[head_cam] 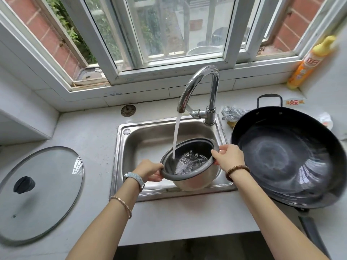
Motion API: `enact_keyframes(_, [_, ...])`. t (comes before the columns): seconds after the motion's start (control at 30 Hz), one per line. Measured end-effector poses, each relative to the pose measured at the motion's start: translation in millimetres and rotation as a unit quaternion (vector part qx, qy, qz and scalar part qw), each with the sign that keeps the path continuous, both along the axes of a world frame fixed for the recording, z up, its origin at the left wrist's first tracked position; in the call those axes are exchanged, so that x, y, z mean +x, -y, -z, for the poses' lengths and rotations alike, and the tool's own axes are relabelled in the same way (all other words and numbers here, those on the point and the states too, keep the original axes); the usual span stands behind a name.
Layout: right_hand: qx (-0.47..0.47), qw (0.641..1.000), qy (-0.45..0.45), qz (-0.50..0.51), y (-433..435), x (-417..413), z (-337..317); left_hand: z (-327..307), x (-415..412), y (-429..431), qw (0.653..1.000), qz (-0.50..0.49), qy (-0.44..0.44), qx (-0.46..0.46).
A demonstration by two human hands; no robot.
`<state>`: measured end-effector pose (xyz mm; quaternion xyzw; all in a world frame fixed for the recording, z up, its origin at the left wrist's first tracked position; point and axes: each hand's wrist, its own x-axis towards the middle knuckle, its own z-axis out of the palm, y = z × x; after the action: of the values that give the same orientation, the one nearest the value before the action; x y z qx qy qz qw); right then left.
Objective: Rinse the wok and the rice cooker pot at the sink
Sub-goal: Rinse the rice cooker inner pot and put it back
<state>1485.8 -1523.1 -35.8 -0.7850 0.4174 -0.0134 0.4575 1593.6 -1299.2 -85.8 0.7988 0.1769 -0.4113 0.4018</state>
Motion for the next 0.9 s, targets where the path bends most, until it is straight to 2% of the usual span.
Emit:
enact_keyframes(0.2, [-0.053, 0.997, 0.054, -0.023, 0.4, -0.1, -7.2, 17.3, -0.5, 13.0, 0.991, -0.062, -0.077, -0.091])
enact_keyframes(0.47, [-0.067, 0.993, 0.092, -0.017, 0.4, 1.4, -2.3, 24.9, -1.4, 26.2, 0.967, -0.161, -0.094, -0.176])
enact_keyframes(0.67, [-0.081, 0.992, 0.099, -0.02, 0.6, 5.1, 4.3, 32.2, -0.4, 27.5, 0.95, -0.228, -0.087, -0.196])
enact_keyframes(0.9, [-0.074, 0.991, 0.107, -0.035, -3.3, 21.5, 18.7, 37.5, 6.6, 22.1, 0.939, -0.269, -0.026, -0.211])
